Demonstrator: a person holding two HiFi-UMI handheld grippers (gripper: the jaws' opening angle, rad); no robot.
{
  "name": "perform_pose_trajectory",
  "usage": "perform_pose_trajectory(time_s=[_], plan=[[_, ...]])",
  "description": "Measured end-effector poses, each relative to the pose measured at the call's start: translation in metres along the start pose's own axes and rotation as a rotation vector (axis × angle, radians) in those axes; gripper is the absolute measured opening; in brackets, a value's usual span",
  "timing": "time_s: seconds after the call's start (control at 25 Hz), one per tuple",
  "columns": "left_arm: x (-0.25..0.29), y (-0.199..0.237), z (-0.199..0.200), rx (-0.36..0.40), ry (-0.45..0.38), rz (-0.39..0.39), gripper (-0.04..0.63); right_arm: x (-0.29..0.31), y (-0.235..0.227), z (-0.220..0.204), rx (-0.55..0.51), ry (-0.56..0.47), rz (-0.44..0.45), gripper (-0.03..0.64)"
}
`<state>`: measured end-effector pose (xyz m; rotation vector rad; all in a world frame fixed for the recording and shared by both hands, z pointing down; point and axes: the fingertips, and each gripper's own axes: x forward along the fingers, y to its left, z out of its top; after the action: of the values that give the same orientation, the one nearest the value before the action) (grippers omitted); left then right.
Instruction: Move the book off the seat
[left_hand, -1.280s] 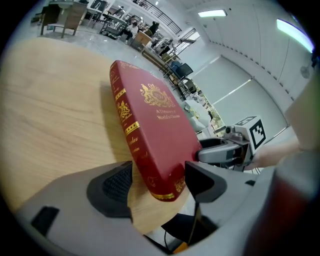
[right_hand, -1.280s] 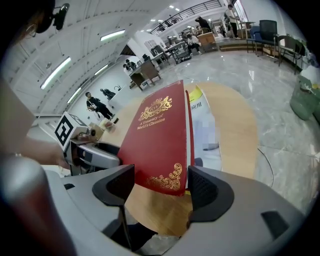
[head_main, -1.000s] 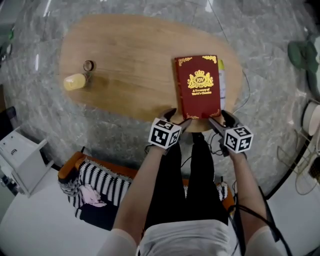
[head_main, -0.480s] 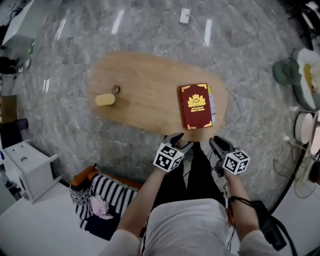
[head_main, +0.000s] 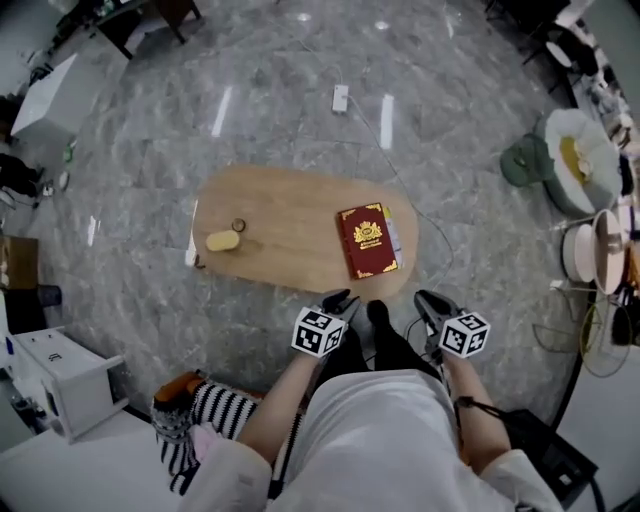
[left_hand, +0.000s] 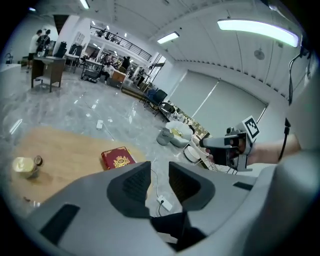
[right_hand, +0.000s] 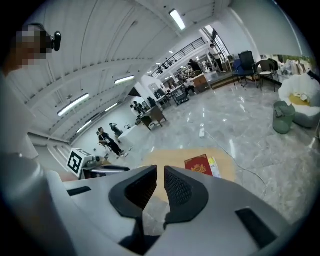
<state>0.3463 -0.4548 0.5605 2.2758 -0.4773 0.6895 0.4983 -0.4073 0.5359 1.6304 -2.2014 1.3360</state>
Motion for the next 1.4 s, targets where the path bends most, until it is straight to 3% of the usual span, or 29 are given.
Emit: perform_pose_trajectory(time_s=[0.2, 0.4, 0.76, 1.08, 1.4], plan=[[-0.028, -0.025, 0.012, 0.068, -0.043, 0.046, 0.006, -0.028, 0.015, 0.004, -0.105, 0.000, 0.026, 0.061], [-0.040, -0.050, 0.005, 0.071, -0.076, 0.086, 0.002, -0.052, 0.022, 0.009, -0.224, 0.012, 0.040, 0.061], [-0.050, -0.110, -0.025, 0.012, -0.147, 0.208, 0.002, -0.111, 0.016, 0.006, -0.305, 0.039, 0.078, 0.063], [-0.059, -0.159, -0.043, -0.035, -0.192, 0.277, 0.002, -0.147, 0.006, -0.006, -0.350, 0.067, 0.135, 0.061], [-0.076, -0.174, -0.052, -0.049, -0.207, 0.294, 0.002, -0.155, 0.009, -0.019, -0.350, 0.079, 0.159, 0.060]])
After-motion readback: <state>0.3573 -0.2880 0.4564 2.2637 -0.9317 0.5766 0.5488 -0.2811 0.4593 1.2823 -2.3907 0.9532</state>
